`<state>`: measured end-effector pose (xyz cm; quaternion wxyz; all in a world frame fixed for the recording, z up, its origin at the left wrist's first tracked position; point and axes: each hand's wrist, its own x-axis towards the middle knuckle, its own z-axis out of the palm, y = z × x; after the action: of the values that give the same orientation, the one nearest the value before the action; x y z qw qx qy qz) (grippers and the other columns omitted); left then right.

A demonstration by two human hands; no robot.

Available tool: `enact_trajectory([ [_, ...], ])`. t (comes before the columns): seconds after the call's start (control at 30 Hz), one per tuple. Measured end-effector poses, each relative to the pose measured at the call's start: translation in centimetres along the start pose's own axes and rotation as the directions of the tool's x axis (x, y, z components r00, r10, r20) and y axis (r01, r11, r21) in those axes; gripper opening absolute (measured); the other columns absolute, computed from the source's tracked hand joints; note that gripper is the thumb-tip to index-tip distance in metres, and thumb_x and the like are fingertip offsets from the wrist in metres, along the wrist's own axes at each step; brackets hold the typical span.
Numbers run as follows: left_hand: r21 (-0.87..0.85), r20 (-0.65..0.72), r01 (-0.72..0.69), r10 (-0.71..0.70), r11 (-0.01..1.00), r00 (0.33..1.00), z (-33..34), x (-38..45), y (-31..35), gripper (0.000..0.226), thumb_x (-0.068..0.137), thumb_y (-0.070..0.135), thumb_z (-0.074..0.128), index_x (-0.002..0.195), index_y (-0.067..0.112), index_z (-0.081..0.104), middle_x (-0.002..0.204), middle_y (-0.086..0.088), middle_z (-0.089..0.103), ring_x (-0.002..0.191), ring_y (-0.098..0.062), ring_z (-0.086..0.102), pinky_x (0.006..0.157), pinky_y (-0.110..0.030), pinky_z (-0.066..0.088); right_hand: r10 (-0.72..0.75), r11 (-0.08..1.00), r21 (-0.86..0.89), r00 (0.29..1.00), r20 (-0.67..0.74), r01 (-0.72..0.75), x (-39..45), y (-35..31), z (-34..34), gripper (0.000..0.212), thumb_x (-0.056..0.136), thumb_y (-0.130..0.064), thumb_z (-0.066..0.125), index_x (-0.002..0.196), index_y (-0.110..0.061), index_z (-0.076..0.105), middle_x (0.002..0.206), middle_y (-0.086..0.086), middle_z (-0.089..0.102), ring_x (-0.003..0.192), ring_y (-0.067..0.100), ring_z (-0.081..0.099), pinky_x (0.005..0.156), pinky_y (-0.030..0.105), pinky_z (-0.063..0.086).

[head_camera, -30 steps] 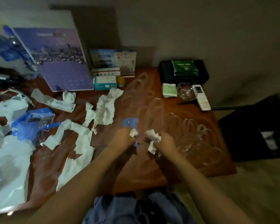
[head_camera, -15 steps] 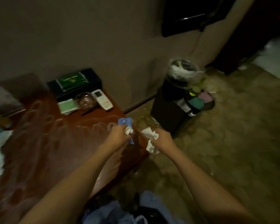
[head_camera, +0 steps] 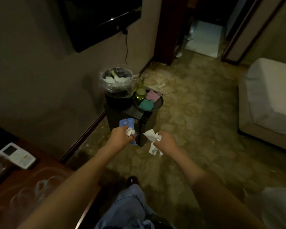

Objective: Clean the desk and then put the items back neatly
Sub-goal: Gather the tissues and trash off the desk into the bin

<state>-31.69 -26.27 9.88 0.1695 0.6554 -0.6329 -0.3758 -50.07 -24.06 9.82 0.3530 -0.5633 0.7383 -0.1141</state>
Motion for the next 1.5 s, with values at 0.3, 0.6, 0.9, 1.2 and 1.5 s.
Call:
enact_trajectory([
  [0.3,-0.036,-0.022,0.07,-0.071,0.997,0.997,-2.2,17.2,1.3,0.023,0.088,0.011,0.061,0.108,0.002,0.065,0.104,-0.016,0.065,0.1,-0.026,0.061,0.085,-0.031,0.045,-0.05,0.998,-0.025,0.998,0.045,0.052,17.0,-4.1,-4.3,0.047,0.088,-0.012,0.059,0.133,-0.002,0.047,0.126,0.014,0.055,0.108,0.023,0.053,0.075,0.022,0.035],
  [0.6,-0.086,-0.085,0.067,-0.075,0.994,0.994,-6.9,32.0,4.2,0.02,0.085,0.009,0.064,0.101,-0.003,0.067,0.098,-0.02,0.067,0.097,-0.031,0.061,0.081,-0.031,0.044,-0.095,0.995,0.033,0.995,0.028,0.094,31.1,-10.1,-9.7,0.055,0.088,-0.01,0.058,0.14,-0.002,0.04,0.138,0.015,0.048,0.121,0.029,0.05,0.078,0.02,0.037],
  [0.9,-0.177,-0.112,0.227,-0.248,0.958,0.962,-9.0,39.3,3.5,0.024,0.088,0.011,0.06,0.108,-0.001,0.065,0.105,-0.02,0.066,0.101,-0.032,0.061,0.089,-0.037,0.047,-0.183,0.983,0.014,0.974,0.135,0.183,40.5,-15.1,-9.9,0.022,0.087,-0.008,0.057,0.109,-0.006,0.056,0.092,0.003,0.051,0.079,0.015,0.05,0.051,0.021,0.035],
  [1.2,-0.266,-0.18,0.409,-0.461,0.873,0.869,-10.7,46.9,2.0,0.025,0.088,0.02,0.062,0.102,-0.001,0.063,0.105,-0.019,0.066,0.101,-0.033,0.06,0.089,-0.037,0.047,-0.272,0.959,0.016,0.906,0.323,0.283,51.4,-17.7,-10.2,0.023,0.087,-0.004,0.057,0.109,-0.01,0.056,0.077,-0.007,0.053,0.071,0.011,0.05,0.047,0.006,0.036],
  [1.5,-0.27,-0.147,0.528,-0.576,0.805,0.804,-9.6,51.6,1.9,0.057,0.084,0.021,0.07,0.135,0.008,0.049,0.135,-0.012,0.052,0.122,-0.027,0.049,0.097,-0.029,0.036,-0.324,0.926,-0.043,0.847,0.422,0.375,59.7,-19.1,-10.9,0.037,0.083,-0.003,0.063,0.12,0.0,0.055,0.111,0.014,0.062,0.103,0.025,0.059,0.064,0.016,0.033],
])
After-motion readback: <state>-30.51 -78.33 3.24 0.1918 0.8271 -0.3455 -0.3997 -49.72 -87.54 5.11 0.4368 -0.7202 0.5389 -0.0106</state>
